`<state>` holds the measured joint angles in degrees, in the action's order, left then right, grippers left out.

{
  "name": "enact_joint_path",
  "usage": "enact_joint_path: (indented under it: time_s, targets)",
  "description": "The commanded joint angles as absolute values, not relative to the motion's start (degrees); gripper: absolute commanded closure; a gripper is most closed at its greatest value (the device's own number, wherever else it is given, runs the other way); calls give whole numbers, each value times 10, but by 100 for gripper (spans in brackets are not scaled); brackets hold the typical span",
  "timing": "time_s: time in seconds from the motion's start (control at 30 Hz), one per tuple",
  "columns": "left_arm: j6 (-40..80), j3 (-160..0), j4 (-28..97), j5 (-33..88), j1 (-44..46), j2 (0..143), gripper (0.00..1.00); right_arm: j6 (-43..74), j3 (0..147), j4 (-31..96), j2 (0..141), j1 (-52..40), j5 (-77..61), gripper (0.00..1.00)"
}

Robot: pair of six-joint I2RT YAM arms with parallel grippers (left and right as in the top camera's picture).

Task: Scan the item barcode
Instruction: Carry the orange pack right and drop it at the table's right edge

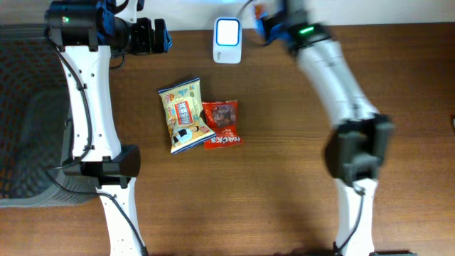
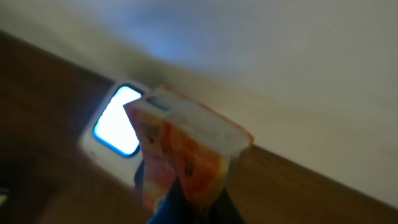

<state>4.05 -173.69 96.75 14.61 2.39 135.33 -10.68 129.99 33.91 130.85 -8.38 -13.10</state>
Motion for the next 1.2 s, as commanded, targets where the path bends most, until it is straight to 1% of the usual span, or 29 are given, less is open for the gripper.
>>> enact_joint_path:
  time_s: [0.0, 0.07, 0.1, 0.13, 0.17, 0.23, 0.33, 0.37, 0.4, 0.47, 0.5, 0.57, 0.67, 0.8, 0.83, 0.87, 0.9, 0.93, 0.97, 1.0, 1.07, 1.1, 1.13, 1.17]
  targets:
    - [34, -1739, 967, 150, 26, 1347, 1, -56, 1322, 452, 1250, 41, -615, 96]
    - [34, -1739, 967, 150, 26, 1347, 1, -97, 1318, 570, 1259, 113, -700, 96]
    - [34, -1739, 967, 150, 26, 1347, 1, -140, 1318, 631, 1263, 135, -732, 96]
    - [34, -1739, 967, 150, 26, 1347, 1, -210, 1318, 710, 1264, 155, -734, 96]
    - [34, -1739, 967, 150, 26, 1347, 1, -234, 1318, 739, 1264, 162, -718, 96]
    - [34, -1739, 967, 150, 26, 1347, 1, -227, 1318, 748, 1264, 171, -523, 96]
    - [34, -1739, 967, 150, 26, 1347, 1, -62, 1318, 691, 1264, 184, -11, 96]
    - [34, -1739, 967, 150, 26, 1347, 1, -37, 1318, 677, 1264, 194, 104, 96]
    - [34, -1739, 967, 150, 26, 1347, 1, -37, 1318, 665, 1265, 204, 122, 96]
    - [34, -1739, 967, 150, 26, 1347, 1, 22, 1318, 647, 1280, 243, 125, 96]
    - [34, -1739, 967, 150, 26, 1347, 1, 64, 1318, 650, 1292, 268, 125, 96]
    - [34, -1739, 967, 150, 26, 1347, 1, 99, 1318, 670, 1317, 308, 123, 96]
    - [34, -1739, 967, 150, 26, 1347, 1, 108, 1318, 679, 1345, 364, 103, 96]
    - [34, -1739, 967, 150, 26, 1347, 1, 108, 1312, 675, 1369, 400, 94, 96]
    - [34, -1739, 967, 150, 26, 1347, 1, 108, 1308, 676, 1372, 401, 95, 91]
    - [34, -1739, 967, 150, 25, 1347, 1, 108, 1291, 671, 1374, 403, 97, 65]
    - [34, -1739, 967, 150, 26, 1347, 1, 108, 1279, 668, 1374, 405, 97, 64]
    - [34, -1739, 967, 150, 26, 1347, 1, 108, 1270, 667, 1374, 408, 97, 51]
    - [34, -1739, 967, 150, 26, 1347, 1, 108, 1270, 671, 1373, 412, 97, 35]
    - [34, -1739, 967, 150, 26, 1347, 1, 108, 1270, 681, 1364, 416, 97, 32]
    - [34, -1739, 967, 150, 26, 1347, 1, 108, 1283, 703, 1333, 413, 95, 31]
    - [34, -1739, 967, 150, 26, 1347, 1, 108, 1305, 728, 1306, 404, 71, 30]
    - [34, -1739, 967, 150, 26, 1347, 1, 108, 1319, 748, 1289, 398, 28, 29]
    - [34, -1739, 967, 150, 26, 1347, 1, 108, 1332, 782, 1261, 385, -93, 28]
